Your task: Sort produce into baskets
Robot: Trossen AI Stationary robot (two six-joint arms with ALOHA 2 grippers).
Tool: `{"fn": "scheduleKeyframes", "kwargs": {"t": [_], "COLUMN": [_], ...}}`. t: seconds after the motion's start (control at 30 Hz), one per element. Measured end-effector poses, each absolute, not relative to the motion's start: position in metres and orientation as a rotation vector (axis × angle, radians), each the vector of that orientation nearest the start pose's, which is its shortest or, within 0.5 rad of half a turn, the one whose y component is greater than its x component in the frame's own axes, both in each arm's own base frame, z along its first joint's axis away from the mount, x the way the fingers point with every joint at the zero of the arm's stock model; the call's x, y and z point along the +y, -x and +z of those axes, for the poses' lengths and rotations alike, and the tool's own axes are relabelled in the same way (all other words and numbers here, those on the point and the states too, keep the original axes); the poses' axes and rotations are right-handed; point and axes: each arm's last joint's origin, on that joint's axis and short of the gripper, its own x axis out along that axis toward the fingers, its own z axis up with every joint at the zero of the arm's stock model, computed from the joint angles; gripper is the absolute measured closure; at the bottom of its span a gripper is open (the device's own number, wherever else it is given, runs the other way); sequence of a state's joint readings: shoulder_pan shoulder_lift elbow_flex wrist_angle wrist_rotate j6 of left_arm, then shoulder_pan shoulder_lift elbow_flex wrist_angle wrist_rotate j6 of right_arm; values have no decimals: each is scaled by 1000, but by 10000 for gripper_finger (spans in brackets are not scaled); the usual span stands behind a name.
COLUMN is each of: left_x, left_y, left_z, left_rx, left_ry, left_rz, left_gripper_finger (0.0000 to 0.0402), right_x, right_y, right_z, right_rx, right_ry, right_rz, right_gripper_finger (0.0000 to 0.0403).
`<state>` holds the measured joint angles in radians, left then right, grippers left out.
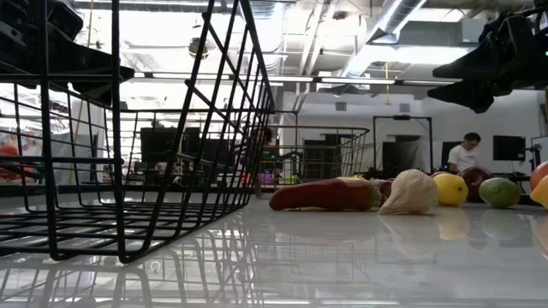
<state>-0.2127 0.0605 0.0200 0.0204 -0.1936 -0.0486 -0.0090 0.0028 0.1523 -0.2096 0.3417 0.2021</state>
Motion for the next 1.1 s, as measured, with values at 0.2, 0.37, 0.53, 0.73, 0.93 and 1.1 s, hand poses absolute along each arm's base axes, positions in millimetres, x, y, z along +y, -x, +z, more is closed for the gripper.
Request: {"fn": "scheduleKeyframes", "kwargs": {"t": [0.2,0.37,0.53,0.73,0.93,1.1], "left_x": [-16,-16,-16,-16,-16,-16], "left_y": [-99,-99,-99,-99,-99,-99], "left_z": [168,168,168,168,168,168], "left_rx": [20,20,20,20,20,20], "left_ry": [45,45,45,45,45,81], "left_rz": [-18,-19,-19,-18,-18,-18], "left_gripper_finger": [264,264,264,264,264,264], "right_x": [-10,-10,-10,-10,-10,-10], "right_y": [-84,-84,-84,-84,-84,-84], "right_z": [194,194,194,194,194,194], "right_rx": [24,24,24,24,24,24], "right_ry": [-190,-190,-190,-190,-190,-190], "right_rz": [-355,-355,-355,-356,-356,-356], "right_gripper_finger": [62,62,62,62,62,62]}}
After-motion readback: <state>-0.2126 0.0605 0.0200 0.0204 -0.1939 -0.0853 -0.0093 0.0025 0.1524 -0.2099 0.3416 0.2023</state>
